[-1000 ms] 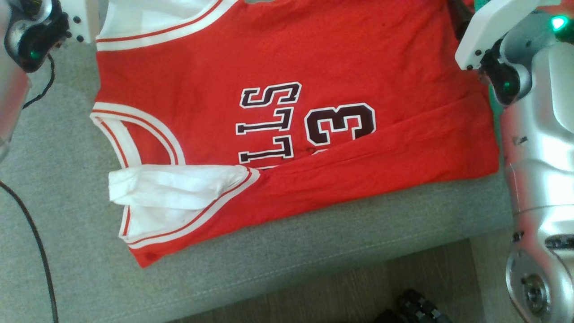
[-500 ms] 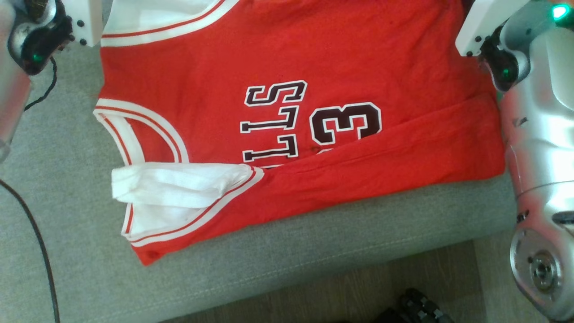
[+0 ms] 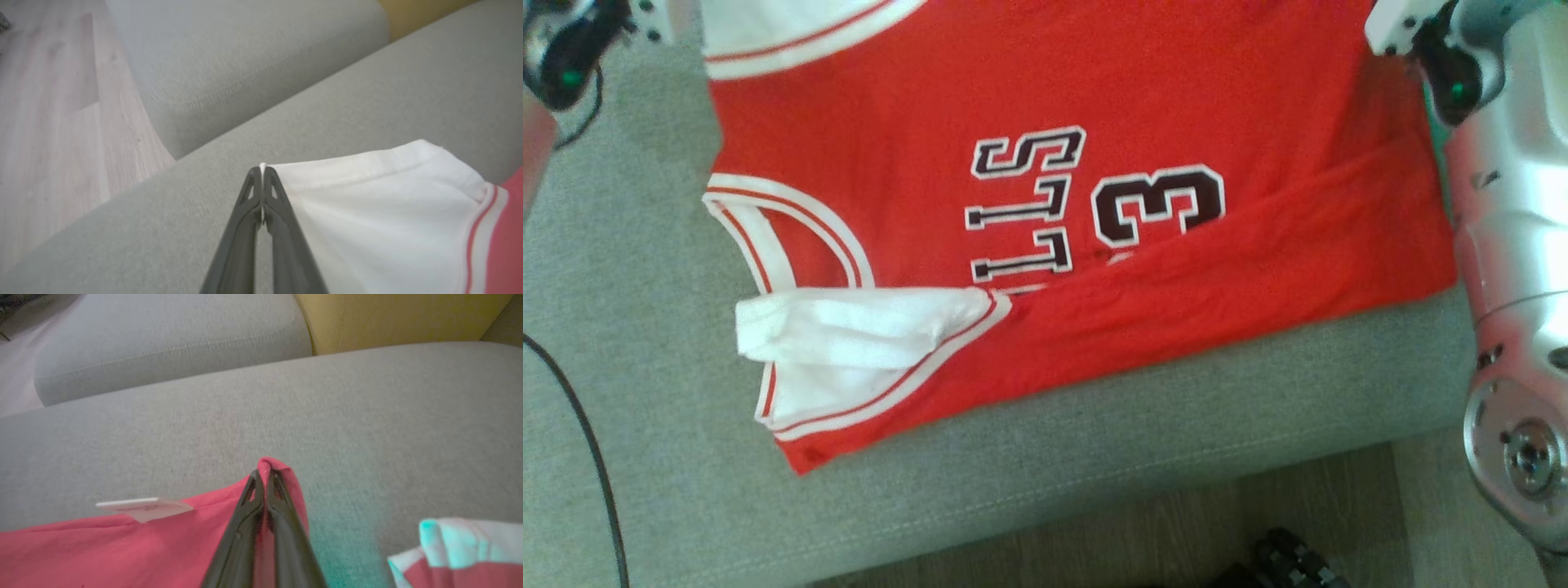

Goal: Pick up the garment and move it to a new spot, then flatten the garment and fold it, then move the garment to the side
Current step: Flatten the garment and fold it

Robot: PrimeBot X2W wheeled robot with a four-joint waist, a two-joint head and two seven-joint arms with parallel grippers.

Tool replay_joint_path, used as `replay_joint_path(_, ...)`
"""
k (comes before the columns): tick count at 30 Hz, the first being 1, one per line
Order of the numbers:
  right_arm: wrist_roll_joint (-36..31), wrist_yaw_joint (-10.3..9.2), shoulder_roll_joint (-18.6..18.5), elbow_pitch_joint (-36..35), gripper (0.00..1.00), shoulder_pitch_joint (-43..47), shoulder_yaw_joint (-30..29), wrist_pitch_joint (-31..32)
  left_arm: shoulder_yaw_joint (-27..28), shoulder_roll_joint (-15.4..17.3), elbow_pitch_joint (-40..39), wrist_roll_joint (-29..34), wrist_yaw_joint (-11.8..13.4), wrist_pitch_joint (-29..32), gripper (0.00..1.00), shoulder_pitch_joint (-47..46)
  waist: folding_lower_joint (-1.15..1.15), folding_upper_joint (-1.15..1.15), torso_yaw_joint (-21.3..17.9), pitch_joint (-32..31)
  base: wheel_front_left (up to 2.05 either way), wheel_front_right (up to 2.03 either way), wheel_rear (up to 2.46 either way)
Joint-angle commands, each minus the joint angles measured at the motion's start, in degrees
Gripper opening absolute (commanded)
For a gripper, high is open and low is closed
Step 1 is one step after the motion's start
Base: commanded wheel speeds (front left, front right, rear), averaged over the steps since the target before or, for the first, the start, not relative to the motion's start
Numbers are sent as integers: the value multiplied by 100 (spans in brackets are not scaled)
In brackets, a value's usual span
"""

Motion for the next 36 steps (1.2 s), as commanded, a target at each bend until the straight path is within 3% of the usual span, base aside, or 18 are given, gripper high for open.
replay_joint_path(1,60,-2,-8,-172,0,-262,19,-85,272,305,-106,63,66,-160,0,-394,0,0,8,0,0,0,0)
replay_joint_path(7,332,-2,-193,-152,0,-565,-78,-369,384,263,-55,263,246,-991,0,-609,0,0,116,-23,0,0,0)
replay_joint_path(13,649,-2,-366,-73,0,-466,50,-395,349,140,-61,137,137,-1189,0,-381,0,0,239,-187,0,0,0)
replay_joint_path(20,1441,-2,-586,-246,0,113,504,-76,325,310,-632,-111,87,-1441,0,404,0,0,383,-483,0,0,0)
replay_joint_path(29,2374,-2,-1155,-1019,0,1113,1079,511,406,735,-1831,-531,478,-1580,0,1703,0,0,567,-831,0,0,0)
replay_joint_path(36,2806,-2,-1588,-1711,0,2040,1193,894,436,1159,-3098,-947,991,-1449,0,2807,0,0,709,-1000,0,0,0)
